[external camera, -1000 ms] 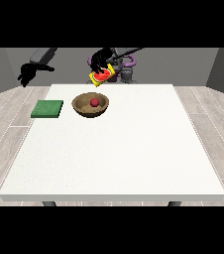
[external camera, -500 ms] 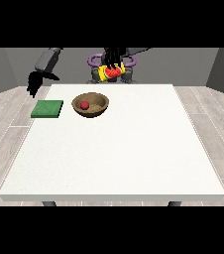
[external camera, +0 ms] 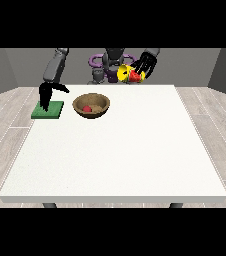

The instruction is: Pick the cup and pour the ball into the bowl, then pick the bowl and place it on the pad

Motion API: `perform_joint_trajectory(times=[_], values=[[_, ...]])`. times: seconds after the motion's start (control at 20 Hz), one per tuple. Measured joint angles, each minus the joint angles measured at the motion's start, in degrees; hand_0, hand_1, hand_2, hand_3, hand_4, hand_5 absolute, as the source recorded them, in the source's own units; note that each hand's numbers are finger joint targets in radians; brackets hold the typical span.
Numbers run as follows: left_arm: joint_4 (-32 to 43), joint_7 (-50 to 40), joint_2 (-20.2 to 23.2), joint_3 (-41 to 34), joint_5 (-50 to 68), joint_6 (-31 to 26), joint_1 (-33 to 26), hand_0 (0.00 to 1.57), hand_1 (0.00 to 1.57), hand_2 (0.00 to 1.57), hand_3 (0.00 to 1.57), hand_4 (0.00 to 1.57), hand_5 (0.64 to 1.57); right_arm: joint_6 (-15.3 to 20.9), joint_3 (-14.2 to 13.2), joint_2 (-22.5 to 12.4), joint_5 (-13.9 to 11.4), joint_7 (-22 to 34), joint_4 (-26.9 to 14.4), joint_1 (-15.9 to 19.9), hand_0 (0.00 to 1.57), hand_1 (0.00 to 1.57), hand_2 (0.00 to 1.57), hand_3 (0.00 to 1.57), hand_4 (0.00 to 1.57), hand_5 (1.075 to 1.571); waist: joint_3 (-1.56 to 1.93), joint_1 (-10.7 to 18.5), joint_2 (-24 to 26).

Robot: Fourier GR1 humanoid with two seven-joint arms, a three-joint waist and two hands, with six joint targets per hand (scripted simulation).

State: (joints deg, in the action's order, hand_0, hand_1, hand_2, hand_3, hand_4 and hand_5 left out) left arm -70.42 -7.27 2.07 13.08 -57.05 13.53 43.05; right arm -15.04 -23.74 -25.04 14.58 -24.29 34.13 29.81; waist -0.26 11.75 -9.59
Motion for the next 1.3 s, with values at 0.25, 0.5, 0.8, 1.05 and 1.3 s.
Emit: perform_joint_trajectory(times=[0.25,0.5,0.8,1.05,1.3], values=[[-0.36,8.14,-1.28,-7.64,15.27,0.81,-2.01,0.29,0.29,0.0,0.0,0.83,1.559,-0.13,0.21,1.28,1.11,1.28,2.03,2.75,0.0,0.0,0.0,0.0,0.39,1.57,-0.01,-1.42,-5.51],[1.27,14.53,-1.82,-11.94,29.13,0.82,-4.84,0.0,0.0,0.0,0.0,0.0,1.518,0.98,2.68,5.3,0.42,2.23,4.32,3.82,0.0,0.0,0.0,0.0,0.29,1.553,0.05,-4.54,-7.53],[7.34,21.41,-0.97,-16.27,36.74,-0.7,-7.36,0.0,0.0,0.0,0.0,0.0,1.526,3.45,7.03,9.6,-1.81,5.29,6.66,3.83,0.0,0.0,0.0,0.0,0.0,1.543,0.18,-8.97,-5.15],[8.18,21.61,-1.49,-16.38,38.3,-0.93,-8.33,0.0,0.0,0.0,0.0,0.0,1.546,3.08,8.19,10.89,-2.41,4.08,4.45,2.42,0.0,0.0,0.0,0.0,0.19,1.549,0.24,-9.59,-2.97],[4.63,18.81,-1.31,-14.97,38.79,-3.23,-7.09,0.0,0.0,0.0,0.0,0.0,1.555,2.62,7.11,11.27,-2.03,-0.37,0.47,1.52,0.0,0.0,0.0,0.0,0.23,1.545,-0.15,-6.99,-3.55]])
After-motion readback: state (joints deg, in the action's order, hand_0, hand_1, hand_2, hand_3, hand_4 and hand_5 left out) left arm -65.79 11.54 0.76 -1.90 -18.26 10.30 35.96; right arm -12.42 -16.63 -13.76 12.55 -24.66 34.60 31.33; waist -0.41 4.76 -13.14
